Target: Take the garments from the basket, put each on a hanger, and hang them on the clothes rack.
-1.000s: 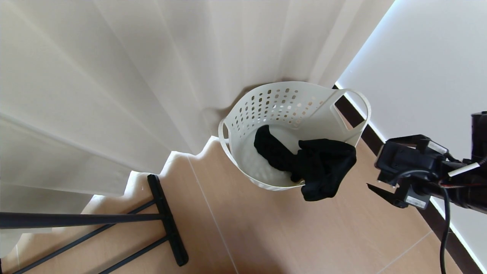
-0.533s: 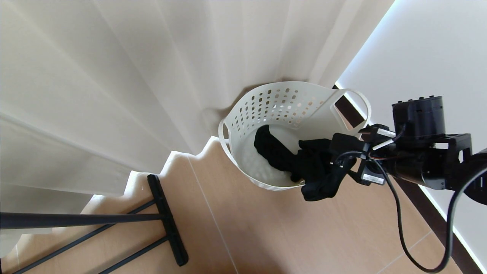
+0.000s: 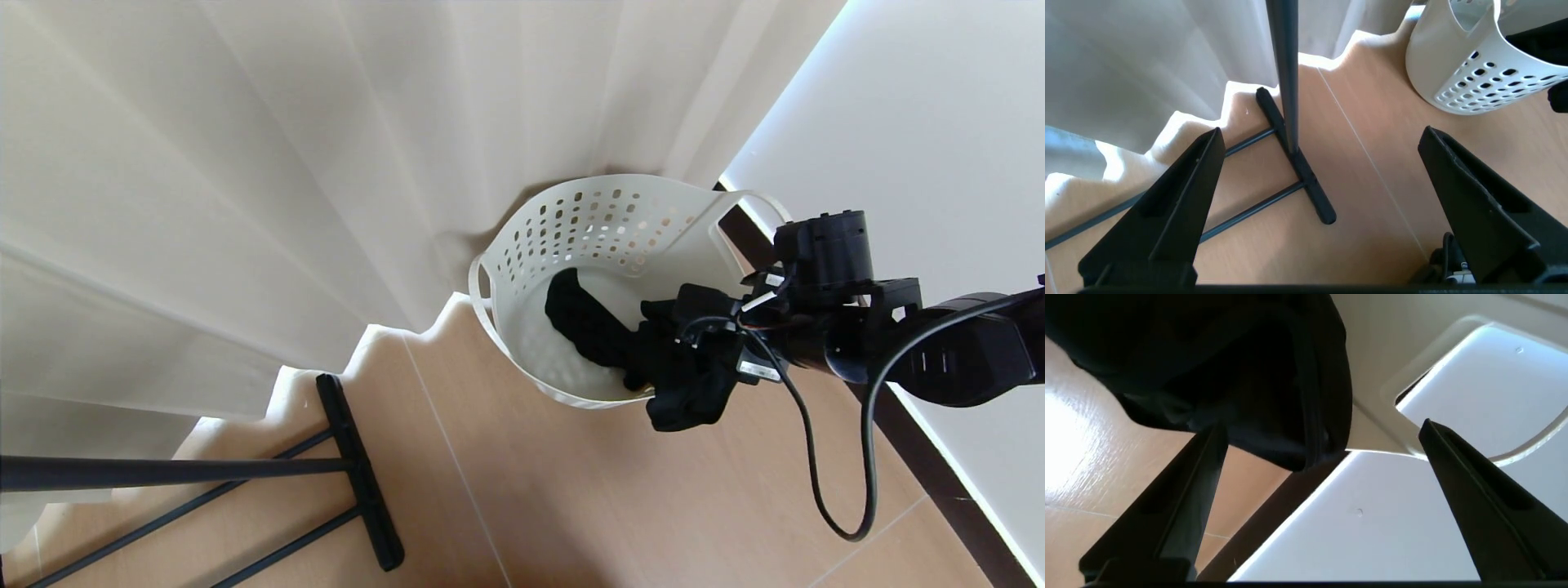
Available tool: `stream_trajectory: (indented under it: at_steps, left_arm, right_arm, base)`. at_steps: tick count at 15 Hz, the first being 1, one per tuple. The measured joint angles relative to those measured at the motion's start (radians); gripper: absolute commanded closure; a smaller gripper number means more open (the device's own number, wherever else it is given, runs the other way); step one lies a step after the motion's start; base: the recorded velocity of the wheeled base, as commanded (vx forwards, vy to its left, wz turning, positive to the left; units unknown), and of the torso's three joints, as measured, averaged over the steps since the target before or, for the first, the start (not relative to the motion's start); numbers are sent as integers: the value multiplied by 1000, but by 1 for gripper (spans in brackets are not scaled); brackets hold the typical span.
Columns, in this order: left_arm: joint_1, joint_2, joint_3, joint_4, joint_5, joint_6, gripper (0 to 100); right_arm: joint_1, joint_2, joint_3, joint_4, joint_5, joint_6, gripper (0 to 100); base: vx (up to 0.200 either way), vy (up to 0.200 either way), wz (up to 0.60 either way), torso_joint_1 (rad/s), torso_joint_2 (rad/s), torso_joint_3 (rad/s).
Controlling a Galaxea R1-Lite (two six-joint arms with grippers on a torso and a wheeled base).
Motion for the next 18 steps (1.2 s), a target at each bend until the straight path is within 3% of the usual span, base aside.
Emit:
stream_trajectory:
  at_steps: [5, 18]
  left_arm:
    - [0, 0, 0, 0, 0, 0, 0]
    - [0, 0, 0, 0, 0, 0, 0]
  right_arm:
    - [-10, 54, -55, -1, -12, 1, 0]
    - [-13, 77, -74, 0, -14, 1, 0]
  base:
    - [0, 0, 0, 0, 0, 0]
    - [0, 0, 0, 0, 0, 0]
